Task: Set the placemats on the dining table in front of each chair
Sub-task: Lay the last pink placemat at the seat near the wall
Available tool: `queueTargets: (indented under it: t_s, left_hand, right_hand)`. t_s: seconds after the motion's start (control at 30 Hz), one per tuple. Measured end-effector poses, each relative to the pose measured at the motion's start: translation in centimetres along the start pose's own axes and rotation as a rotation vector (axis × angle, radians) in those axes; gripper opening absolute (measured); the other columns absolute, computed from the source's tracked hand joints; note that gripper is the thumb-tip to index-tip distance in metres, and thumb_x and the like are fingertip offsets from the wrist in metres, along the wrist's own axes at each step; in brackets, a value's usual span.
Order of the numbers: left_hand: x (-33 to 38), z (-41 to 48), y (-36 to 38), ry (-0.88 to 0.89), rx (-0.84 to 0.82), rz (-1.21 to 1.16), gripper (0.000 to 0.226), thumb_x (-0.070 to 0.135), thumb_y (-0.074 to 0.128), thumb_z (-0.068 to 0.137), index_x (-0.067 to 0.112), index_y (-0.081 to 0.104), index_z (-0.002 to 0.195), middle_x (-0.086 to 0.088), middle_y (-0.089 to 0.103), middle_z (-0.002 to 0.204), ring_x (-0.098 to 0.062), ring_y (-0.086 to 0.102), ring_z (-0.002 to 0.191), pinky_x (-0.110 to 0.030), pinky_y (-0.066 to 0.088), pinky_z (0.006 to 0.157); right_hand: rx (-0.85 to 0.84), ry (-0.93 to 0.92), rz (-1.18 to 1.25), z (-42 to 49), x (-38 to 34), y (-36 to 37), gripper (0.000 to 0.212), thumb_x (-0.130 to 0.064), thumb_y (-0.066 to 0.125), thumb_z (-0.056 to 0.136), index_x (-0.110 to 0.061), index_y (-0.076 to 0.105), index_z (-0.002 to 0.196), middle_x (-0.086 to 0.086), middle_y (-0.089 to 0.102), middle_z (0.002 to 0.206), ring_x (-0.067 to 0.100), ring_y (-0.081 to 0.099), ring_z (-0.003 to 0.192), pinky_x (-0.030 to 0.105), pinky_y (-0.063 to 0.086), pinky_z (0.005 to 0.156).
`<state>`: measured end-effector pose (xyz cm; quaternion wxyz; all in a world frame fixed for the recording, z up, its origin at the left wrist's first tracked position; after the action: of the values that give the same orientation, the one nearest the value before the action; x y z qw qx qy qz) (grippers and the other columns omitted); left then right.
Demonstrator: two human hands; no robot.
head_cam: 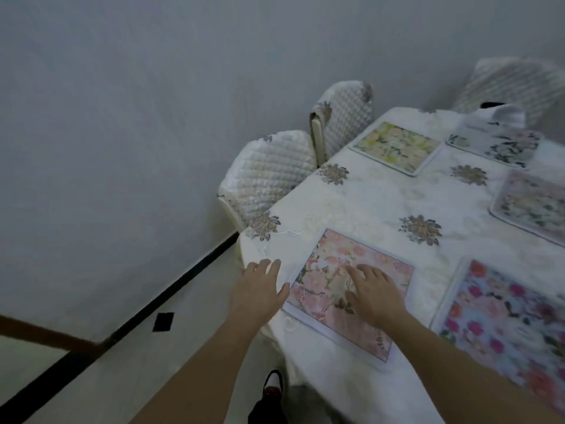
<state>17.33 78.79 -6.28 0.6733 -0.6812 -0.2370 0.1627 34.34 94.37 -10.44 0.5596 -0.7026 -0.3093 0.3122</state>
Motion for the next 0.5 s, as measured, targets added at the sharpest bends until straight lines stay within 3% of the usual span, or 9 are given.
queueTargets:
  t_s: [0.1,0.27,0.5]
  left_hand:
    - [1.6,4.1,1.8,0.138,-0.063,0.016,0.061,0.056,0.036,0.094,0.022,0.038,0.144,-0.001,0.048,0.142,-0.026,0.048,0.122,-0.040,0.043,0.095]
    - [2.2,10.3,4.3,0.244,-0.127,0.003,0.059,0.056,0.037,0.094,0.017,0.044,0.138,-0.003,0.049,0.140,-0.025,0.048,0.122,-0.040,0.044,0.093]
    - [3.7,14.3,8.7,0.244,-0.193,-0.079,0.046,0.056,0.041,0.093,0.015,0.058,0.106,-0.004,0.056,0.102,-0.020,0.052,0.093,-0.031,0.047,0.069]
  right_hand:
    - [-0.023,0.223,0.077,-0.7,4.4,1.6,0.056,-0.044,0.041,0.095,-0.022,0.032,0.146,0.007,0.041,0.147,0.027,0.041,0.132,0.041,0.037,0.105]
    - [-0.045,0.613,0.255,-3.3,9.3,3.8,0.061,-0.043,0.042,0.096,-0.016,0.025,0.148,0.011,0.042,0.142,0.030,0.045,0.124,0.042,0.046,0.095]
    - [-0.023,1.000,0.484,-7.0,11.7,6.9,0.057,-0.046,0.045,0.096,-0.017,0.031,0.143,0.020,0.046,0.125,0.036,0.052,0.107,0.044,0.049,0.086]
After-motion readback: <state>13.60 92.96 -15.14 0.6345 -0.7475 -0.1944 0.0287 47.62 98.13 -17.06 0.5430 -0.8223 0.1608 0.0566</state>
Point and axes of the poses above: each hand's wrist, its own z-axis towards the middle knuckle, its own y-axis out of the palm, x = y × z, the point moved 10 cm from there along z, towards the middle knuckle
